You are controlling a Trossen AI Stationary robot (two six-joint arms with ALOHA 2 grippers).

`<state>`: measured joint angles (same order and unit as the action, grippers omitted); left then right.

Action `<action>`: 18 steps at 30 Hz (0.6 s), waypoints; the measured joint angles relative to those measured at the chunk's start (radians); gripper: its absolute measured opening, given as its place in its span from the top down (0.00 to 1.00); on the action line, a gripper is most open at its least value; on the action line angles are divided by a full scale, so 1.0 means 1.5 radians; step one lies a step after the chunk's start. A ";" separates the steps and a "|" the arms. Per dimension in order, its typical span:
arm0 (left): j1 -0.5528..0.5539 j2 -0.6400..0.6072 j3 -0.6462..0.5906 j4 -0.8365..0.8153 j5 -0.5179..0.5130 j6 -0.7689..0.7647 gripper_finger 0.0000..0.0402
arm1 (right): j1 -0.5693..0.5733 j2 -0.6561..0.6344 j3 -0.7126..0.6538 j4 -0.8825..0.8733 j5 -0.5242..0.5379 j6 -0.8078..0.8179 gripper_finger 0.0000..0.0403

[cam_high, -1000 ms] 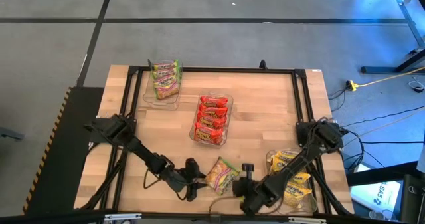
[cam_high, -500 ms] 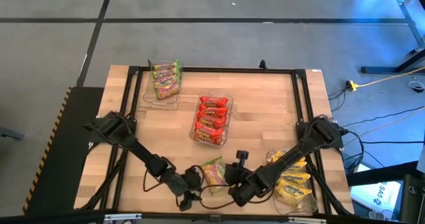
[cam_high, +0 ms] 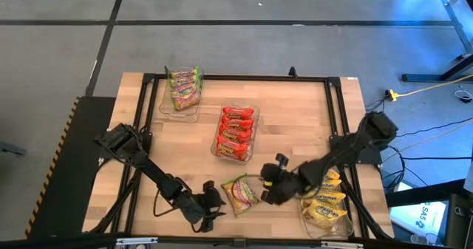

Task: Sort Maruchan noodles
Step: Put the green noodle pack into the top transparent bin

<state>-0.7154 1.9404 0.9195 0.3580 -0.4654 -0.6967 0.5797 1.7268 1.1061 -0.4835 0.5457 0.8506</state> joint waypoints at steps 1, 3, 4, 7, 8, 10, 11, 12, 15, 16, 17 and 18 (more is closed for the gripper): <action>0.000 0.000 0.000 0.000 -0.012 0.001 0.57 | -0.013 -0.009 -0.033 0.072 -0.037 -0.010 0.68; 0.001 0.001 0.000 0.000 -0.028 0.014 0.57 | -0.043 -0.026 -0.102 0.221 -0.127 -0.015 0.64; 0.001 0.002 0.000 0.000 -0.035 0.017 0.57 | -0.059 -0.029 -0.134 0.296 -0.173 -0.014 0.62; 0.001 0.002 0.000 -0.001 -0.056 0.023 0.57 | -0.093 -0.026 -0.213 0.473 -0.276 0.026 0.56; 0.001 0.002 0.000 -0.001 -0.064 0.030 0.57 | -0.100 -0.020 -0.227 0.520 -0.293 0.043 0.53; 0.001 0.002 0.000 0.002 -0.070 0.036 0.57 | -0.108 -0.005 -0.245 0.568 -0.313 0.077 0.47; 0.002 0.002 0.000 0.001 -0.079 0.035 0.57 | -0.109 0.001 -0.248 0.564 -0.319 0.094 0.44; 0.002 0.002 0.000 0.001 -0.092 0.035 0.57 | -0.107 0.013 -0.244 0.566 -0.322 0.110 0.41; 0.008 0.003 0.000 0.002 -0.117 0.031 0.57 | -0.108 0.043 -0.223 0.572 -0.348 0.145 0.32; 0.010 0.005 0.000 0.002 -0.119 0.031 0.57 | -0.107 0.057 -0.214 0.573 -0.348 0.146 0.29; 0.012 0.006 0.000 0.002 -0.118 0.031 0.57 | -0.107 0.067 -0.208 0.572 -0.348 0.146 0.27; 0.014 0.008 0.000 0.002 -0.117 0.030 0.57 | -0.107 0.075 -0.204 0.568 -0.348 0.146 0.26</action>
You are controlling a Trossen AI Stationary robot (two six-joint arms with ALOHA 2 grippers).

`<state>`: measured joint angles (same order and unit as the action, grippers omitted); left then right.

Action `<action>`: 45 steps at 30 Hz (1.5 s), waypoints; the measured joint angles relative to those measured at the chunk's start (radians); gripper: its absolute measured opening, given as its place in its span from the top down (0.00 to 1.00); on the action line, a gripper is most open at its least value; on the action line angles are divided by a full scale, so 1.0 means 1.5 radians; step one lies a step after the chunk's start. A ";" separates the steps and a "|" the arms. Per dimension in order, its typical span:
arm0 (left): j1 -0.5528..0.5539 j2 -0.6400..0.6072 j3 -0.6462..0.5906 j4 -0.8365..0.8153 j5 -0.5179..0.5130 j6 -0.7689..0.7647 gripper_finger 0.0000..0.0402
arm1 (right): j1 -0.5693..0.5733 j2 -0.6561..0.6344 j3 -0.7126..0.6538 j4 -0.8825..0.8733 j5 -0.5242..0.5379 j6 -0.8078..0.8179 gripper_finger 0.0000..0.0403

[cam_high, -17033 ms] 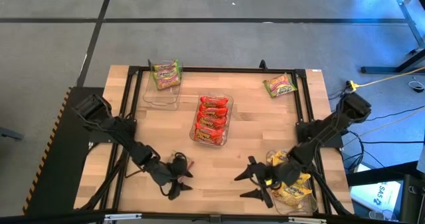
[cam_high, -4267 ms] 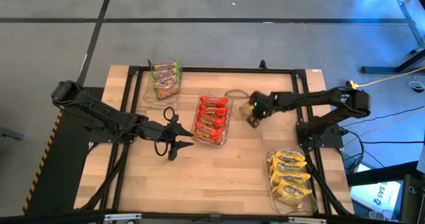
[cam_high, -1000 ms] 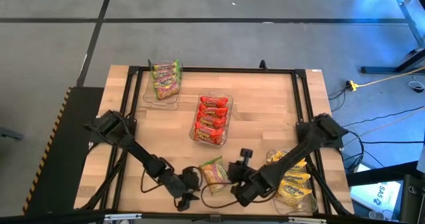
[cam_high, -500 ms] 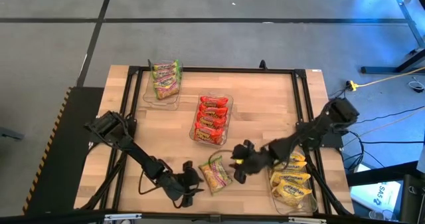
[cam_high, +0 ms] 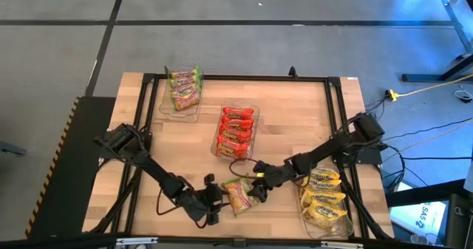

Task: Sort Maruchan noodles
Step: Put the green noodle pack into the top transparent bin

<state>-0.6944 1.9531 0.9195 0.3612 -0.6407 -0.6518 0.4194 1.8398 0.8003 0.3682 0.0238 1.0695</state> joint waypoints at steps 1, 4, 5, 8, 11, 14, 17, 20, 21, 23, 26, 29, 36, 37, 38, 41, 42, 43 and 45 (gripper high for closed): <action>0.002 0.004 0.000 0.003 0.002 -0.002 0.57 | 0.000 0.010 0.008 0.000 0.001 0.001 0.24; 0.002 0.017 0.000 0.002 0.007 -0.016 0.57 | -0.001 0.029 0.025 0.004 0.000 0.000 0.22; 0.002 0.022 0.001 0.004 0.009 -0.019 0.57 | -0.001 0.037 0.032 0.006 0.000 0.000 0.22; 0.003 0.035 0.001 0.010 0.013 -0.028 0.57 | -0.001 0.042 0.040 0.008 0.004 0.000 0.22; 0.006 0.040 0.001 0.017 0.014 -0.030 0.57 | -0.001 0.042 0.043 0.028 0.006 -0.004 0.24; 0.009 0.042 0.001 0.018 0.016 -0.030 0.57 | -0.001 0.042 0.044 0.061 0.008 -0.011 0.27; 0.010 0.042 0.001 0.020 0.017 -0.030 0.57 | -0.001 0.042 0.044 0.064 0.019 -0.017 0.30; 0.011 0.042 0.001 0.027 0.018 -0.025 0.57 | -0.001 0.042 0.044 0.065 0.035 -0.017 0.33; 0.011 0.042 0.001 0.027 0.018 -0.022 0.57 | -0.001 0.042 0.044 0.065 0.039 -0.017 0.34; 0.011 0.042 0.000 0.032 0.016 -0.016 0.57 | 0.000 0.042 0.044 0.065 0.048 -0.017 0.36; 0.011 0.042 0.000 0.041 0.015 0.000 0.57 | 0.000 0.042 0.044 0.073 0.059 -0.018 0.39; 0.011 0.042 0.000 0.043 0.015 0.005 0.57 | 0.001 0.042 0.044 0.074 0.086 -0.045 0.44; 0.011 -0.015 0.000 -0.039 0.016 -0.012 0.57 | 0.036 0.042 0.045 0.072 0.158 -0.163 0.61; 0.010 -0.025 0.000 -0.050 0.015 -0.015 0.57 | 0.041 0.042 0.048 0.067 0.163 -0.182 0.65; 0.010 -0.035 0.000 -0.064 0.017 -0.016 0.57 | 0.046 0.042 0.049 0.067 0.168 -0.196 0.67; 0.004 -0.069 0.000 -0.099 0.030 -0.013 0.57 | 0.056 0.042 0.057 0.066 0.172 -0.237 0.76; 0.001 -0.084 0.000 -0.114 0.036 -0.013 0.57 | 0.058 0.042 0.059 0.066 0.171 -0.248 0.79; -0.002 -0.098 0.000 -0.128 0.039 -0.012 0.57 | 0.058 0.042 0.060 0.065 0.170 -0.257 0.81; -0.008 -0.128 0.000 -0.164 0.049 -0.013 0.57 | 0.061 0.042 0.064 0.061 0.167 -0.268 0.85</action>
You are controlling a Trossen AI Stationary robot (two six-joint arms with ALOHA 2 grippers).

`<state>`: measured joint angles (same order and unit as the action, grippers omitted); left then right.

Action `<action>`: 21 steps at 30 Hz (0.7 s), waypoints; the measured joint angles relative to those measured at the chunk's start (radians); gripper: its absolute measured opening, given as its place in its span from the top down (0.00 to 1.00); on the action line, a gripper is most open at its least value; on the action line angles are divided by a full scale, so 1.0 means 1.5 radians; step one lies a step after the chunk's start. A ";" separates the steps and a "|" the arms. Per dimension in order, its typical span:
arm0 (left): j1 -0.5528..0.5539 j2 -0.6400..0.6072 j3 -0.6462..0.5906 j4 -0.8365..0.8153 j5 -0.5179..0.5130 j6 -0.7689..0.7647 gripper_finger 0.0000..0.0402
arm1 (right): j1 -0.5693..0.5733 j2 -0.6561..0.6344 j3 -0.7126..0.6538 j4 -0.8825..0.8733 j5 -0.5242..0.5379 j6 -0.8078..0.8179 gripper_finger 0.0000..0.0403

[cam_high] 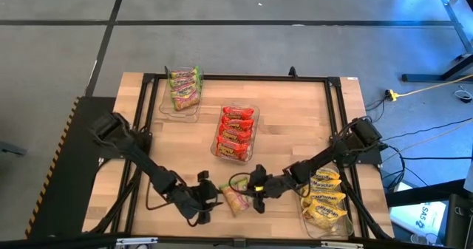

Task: Sort Maruchan noodles
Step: Put the green noodle pack into the top transparent bin

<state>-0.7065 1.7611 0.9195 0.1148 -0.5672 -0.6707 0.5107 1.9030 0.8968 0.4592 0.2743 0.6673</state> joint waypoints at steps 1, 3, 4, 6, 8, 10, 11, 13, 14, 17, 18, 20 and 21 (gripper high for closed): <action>-0.003 -0.014 0.000 -0.014 0.003 0.000 0.57 | 0.000 0.000 0.002 -0.001 -0.002 -0.008 0.87; -0.009 -0.039 0.000 -0.027 0.007 0.000 0.57 | 0.001 0.000 0.005 -0.005 -0.002 -0.017 0.90; -0.012 -0.051 0.000 -0.035 0.007 0.000 0.57 | 0.001 0.000 0.006 -0.005 -0.002 -0.017 0.91; -0.018 -0.065 0.000 -0.037 0.008 0.000 0.57 | 0.001 0.000 0.006 -0.007 -0.001 -0.017 0.92; -0.019 -0.072 0.000 -0.043 0.005 0.000 0.57 | 0.000 0.000 0.006 -0.007 -0.001 -0.017 0.93; -0.015 -0.075 0.000 -0.042 0.001 0.000 0.57 | 0.000 0.000 0.006 -0.008 -0.001 -0.017 0.93; -0.010 -0.076 0.000 -0.041 0.001 0.000 0.57 | 0.000 0.000 0.006 -0.008 -0.002 -0.017 0.93; 0.002 -0.076 0.000 -0.043 0.008 -0.003 0.56 | 0.000 0.000 0.006 -0.007 -0.003 -0.023 0.93; 0.009 -0.076 0.000 -0.042 0.016 -0.005 0.55 | 0.000 0.000 0.006 -0.007 -0.003 -0.029 0.93; 0.031 -0.076 0.000 -0.042 0.048 -0.013 0.51 | 0.000 0.000 0.006 -0.004 -0.003 -0.038 0.93; 0.038 -0.076 0.000 -0.042 0.053 -0.018 0.49 | 0.000 0.000 0.006 -0.004 -0.003 -0.043 0.93; 0.054 -0.076 0.000 -0.037 0.055 -0.020 0.45 | 0.001 0.000 0.006 0.001 -0.003 -0.051 0.93; 0.063 -0.076 0.000 -0.036 0.055 -0.022 0.43 | 0.005 0.000 0.006 0.004 -0.003 -0.057 0.93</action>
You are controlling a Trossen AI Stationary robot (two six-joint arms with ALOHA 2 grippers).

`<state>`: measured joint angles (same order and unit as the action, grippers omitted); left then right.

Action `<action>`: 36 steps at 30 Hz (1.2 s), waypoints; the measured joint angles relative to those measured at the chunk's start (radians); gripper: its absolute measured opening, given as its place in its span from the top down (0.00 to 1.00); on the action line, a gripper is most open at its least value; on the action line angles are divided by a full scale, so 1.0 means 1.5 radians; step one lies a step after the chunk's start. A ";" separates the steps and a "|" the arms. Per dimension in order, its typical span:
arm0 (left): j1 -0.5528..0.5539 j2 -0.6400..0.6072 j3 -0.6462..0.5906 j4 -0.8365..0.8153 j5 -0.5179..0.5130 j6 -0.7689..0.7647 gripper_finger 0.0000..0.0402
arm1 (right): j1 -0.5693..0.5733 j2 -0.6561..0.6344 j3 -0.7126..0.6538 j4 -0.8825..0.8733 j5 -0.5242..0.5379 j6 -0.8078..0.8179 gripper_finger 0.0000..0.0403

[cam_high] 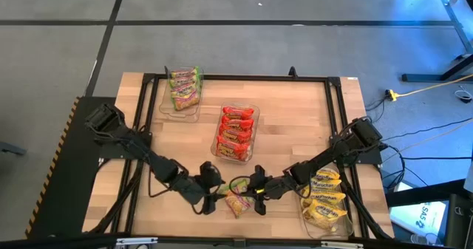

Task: Sort Maruchan noodles
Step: Put the green noodle pack into the top transparent bin

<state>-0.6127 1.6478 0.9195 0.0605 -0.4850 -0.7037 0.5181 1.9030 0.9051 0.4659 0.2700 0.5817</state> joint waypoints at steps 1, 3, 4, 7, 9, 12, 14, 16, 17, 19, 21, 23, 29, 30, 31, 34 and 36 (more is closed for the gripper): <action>0.008 0.000 0.000 0.000 0.002 -0.008 0.41 | 0.001 0.000 0.000 0.004 0.001 -0.009 0.93; 0.021 0.000 0.000 0.003 0.018 -0.017 0.38 | 0.004 0.000 0.001 0.009 0.006 -0.024 0.93; 0.025 0.000 0.000 0.009 0.025 -0.017 0.37 | 0.004 0.000 0.005 0.006 0.006 -0.028 0.93; 0.032 0.000 0.000 0.020 0.032 -0.018 0.34 | 0.004 0.000 0.023 0.004 -0.008 -0.048 0.93; 0.036 0.000 0.000 0.026 0.040 -0.018 0.33 | 0.004 0.000 0.037 -0.005 -0.008 -0.067 0.93; 0.038 0.000 0.000 0.041 0.051 -0.017 0.32 | 0.004 0.000 0.060 -0.030 -0.006 -0.095 0.93; 0.038 0.000 0.000 0.044 0.059 -0.018 0.32 | 0.004 0.000 0.079 -0.041 -0.005 -0.113 0.93; 0.037 0.001 0.000 0.044 0.068 -0.019 0.32 | 0.004 0.000 0.097 -0.059 0.003 -0.131 0.93; 0.037 0.001 0.000 0.044 0.076 -0.019 0.32 | 0.004 0.000 0.106 -0.072 0.004 -0.138 0.93; 0.037 0.005 0.000 0.048 0.091 -0.024 0.32 | 0.004 0.000 0.124 -0.096 0.005 -0.152 0.93; 0.037 0.013 0.001 0.053 0.108 -0.031 0.32 | 0.004 0.000 0.141 -0.128 0.005 -0.165 0.93; 0.036 0.021 0.001 0.062 0.124 -0.033 0.32 | 0.004 0.000 0.154 -0.156 0.014 -0.167 0.93; 0.037 0.041 0.001 0.077 0.139 -0.033 0.35 | 0.004 0.001 0.165 -0.172 0.014 -0.184 0.92; 0.038 0.041 0.001 0.078 0.146 -0.033 0.36 | 0.005 0.001 0.165 -0.172 0.014 -0.184 0.92; 0.039 0.040 0.001 0.078 0.150 -0.033 0.39 | 0.004 0.001 0.165 -0.173 0.014 -0.184 0.92; 0.043 0.040 0.001 0.078 0.160 -0.033 0.47 | 0.003 0.001 0.165 -0.174 0.016 -0.183 0.92; 0.042 0.040 0.001 0.080 0.164 -0.032 0.53 | 0.003 0.001 0.165 -0.170 0.016 -0.183 0.92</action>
<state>-0.5491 1.7081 0.9211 0.1799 -0.2397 -0.7514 0.5232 1.9041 1.1519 0.2113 0.2935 0.3072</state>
